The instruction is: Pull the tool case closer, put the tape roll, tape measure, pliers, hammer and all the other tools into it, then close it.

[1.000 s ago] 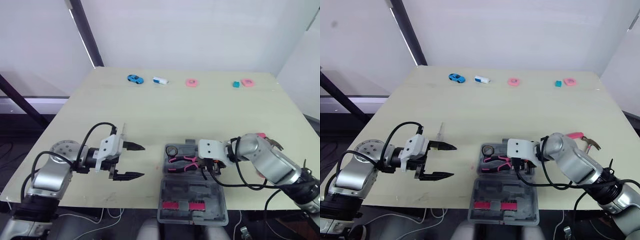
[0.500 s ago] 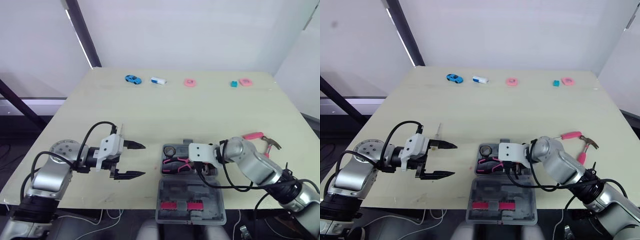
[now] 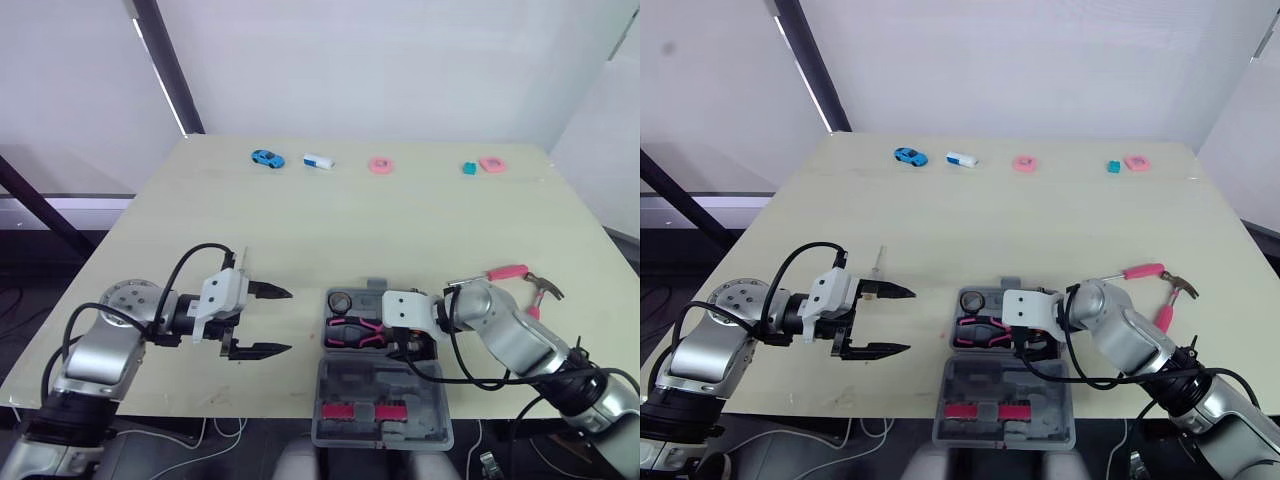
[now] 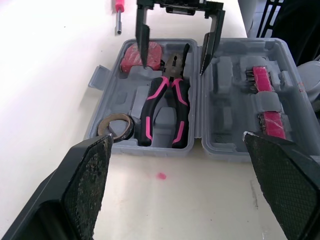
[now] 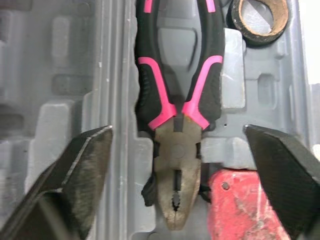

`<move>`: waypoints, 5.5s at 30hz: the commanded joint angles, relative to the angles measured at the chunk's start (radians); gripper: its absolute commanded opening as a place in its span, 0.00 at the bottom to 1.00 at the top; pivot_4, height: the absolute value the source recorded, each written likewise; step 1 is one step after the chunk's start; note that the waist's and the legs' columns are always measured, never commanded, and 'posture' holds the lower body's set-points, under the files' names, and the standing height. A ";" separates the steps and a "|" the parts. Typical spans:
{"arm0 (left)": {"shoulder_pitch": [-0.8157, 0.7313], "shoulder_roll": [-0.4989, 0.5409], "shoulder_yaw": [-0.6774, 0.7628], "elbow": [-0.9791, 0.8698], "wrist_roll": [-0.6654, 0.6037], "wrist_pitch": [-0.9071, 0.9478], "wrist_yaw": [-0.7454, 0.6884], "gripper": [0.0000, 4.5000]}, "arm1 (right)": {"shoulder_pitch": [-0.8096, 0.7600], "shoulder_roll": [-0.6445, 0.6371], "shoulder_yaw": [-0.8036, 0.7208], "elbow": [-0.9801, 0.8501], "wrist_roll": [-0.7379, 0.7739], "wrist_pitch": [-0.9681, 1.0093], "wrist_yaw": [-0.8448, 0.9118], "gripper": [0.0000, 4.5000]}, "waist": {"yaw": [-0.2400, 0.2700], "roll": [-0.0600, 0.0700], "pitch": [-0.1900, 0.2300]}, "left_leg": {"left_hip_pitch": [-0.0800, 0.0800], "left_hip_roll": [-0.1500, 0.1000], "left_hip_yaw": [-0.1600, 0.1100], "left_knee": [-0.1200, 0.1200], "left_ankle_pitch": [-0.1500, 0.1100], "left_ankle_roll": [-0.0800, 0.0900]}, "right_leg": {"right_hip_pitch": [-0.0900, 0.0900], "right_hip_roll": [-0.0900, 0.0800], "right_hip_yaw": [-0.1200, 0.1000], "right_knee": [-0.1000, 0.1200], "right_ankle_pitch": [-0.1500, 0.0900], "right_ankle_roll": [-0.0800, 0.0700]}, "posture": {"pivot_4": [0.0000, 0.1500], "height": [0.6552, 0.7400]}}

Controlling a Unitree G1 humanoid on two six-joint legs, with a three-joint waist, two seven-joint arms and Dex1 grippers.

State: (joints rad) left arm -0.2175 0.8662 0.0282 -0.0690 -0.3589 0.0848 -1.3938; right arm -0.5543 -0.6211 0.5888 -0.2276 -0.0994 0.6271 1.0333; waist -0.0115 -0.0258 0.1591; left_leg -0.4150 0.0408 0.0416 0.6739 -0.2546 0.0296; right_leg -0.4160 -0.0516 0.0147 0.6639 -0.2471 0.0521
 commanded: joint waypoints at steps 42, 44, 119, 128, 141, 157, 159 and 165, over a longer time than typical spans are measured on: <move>0.083 -0.026 0.041 -0.093 -0.100 0.043 0.049 1.00 | 0.169 0.228 0.001 0.713 -0.073 -0.300 -0.107 0.02 | -0.002 -0.003 -0.036 | 0.042 0.006 0.002 -0.008 -0.001 0.000 | 0.034 -0.001 0.005 -0.003 -0.005 -0.006 | 1.00 1.00; 0.087 -0.027 0.040 -0.097 -0.101 0.046 0.053 1.00 | 0.167 0.237 -0.013 0.717 -0.070 -0.322 -0.119 0.02 | -0.002 -0.003 -0.039 | 0.052 0.007 0.004 -0.011 -0.001 -0.001 | 0.040 -0.003 0.007 -0.004 -0.007 -0.003 | 1.00 1.00; 0.243 -0.186 0.092 0.228 0.031 -0.120 0.224 0.06 | 0.683 -0.062 -0.708 0.238 0.371 -0.662 -0.016 0.89 | 0.002 0.001 -0.012 | 0.018 0.001 0.006 -0.019 0.000 -0.001 | 0.006 -0.002 0.009 -0.005 -0.005 -0.007 | 1.00 1.00; 0.216 -0.181 -0.020 0.207 0.054 -0.084 0.164 0.00 | 0.577 -0.048 -0.535 0.284 0.281 -0.650 0.019 0.02 | 0.000 0.001 -0.012 | 0.018 0.001 0.006 -0.019 0.000 -0.001 | 0.006 -0.001 0.009 -0.004 -0.003 -0.005 | 1.00 1.00; 0.142 -0.204 -0.120 0.256 0.092 -0.072 0.134 0.00 | 0.489 -0.019 -0.419 0.308 0.228 -0.631 0.030 0.02 | 0.001 0.001 -0.012 | 0.018 0.000 0.006 -0.017 0.000 -0.001 | 0.006 0.000 0.008 -0.002 -0.003 -0.004 | 1.00 1.00; 0.037 -0.258 -0.184 0.404 0.169 -0.127 0.133 0.00 | 0.489 -0.003 -0.393 0.305 0.209 -0.622 0.009 0.02 | 0.000 0.001 -0.012 | 0.017 0.001 0.007 -0.013 0.000 -0.001 | 0.007 0.000 0.007 -0.001 -0.003 -0.004 | 1.00 1.00; 0.031 -0.262 -0.191 0.415 0.174 -0.135 0.125 0.00 | 0.487 -0.001 -0.393 0.304 0.208 -0.621 0.007 0.02 | 0.001 0.001 -0.012 | 0.017 0.001 0.007 -0.013 0.000 -0.001 | 0.007 0.000 0.007 -0.001 -0.003 -0.004 | 1.00 1.00; 0.006 -0.280 -0.207 0.444 0.190 -0.152 0.122 0.00 | 0.471 0.003 -0.396 0.318 0.205 -0.616 0.008 0.02 | 0.002 0.002 -0.012 | 0.017 0.001 0.007 -0.012 0.000 -0.001 | 0.007 0.000 0.007 -0.001 -0.003 -0.004 | 1.00 1.00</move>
State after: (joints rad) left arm -0.2076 0.5953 -0.1612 0.3676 -0.1789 -0.0584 -1.2705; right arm -0.0689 -0.6225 0.1896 0.0987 0.1009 0.0161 1.0392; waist -0.0097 -0.0243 0.1467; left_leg -0.3982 0.0414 0.0483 0.6630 -0.2546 0.0282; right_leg -0.4083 -0.0515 0.0215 0.6632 -0.2500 0.0482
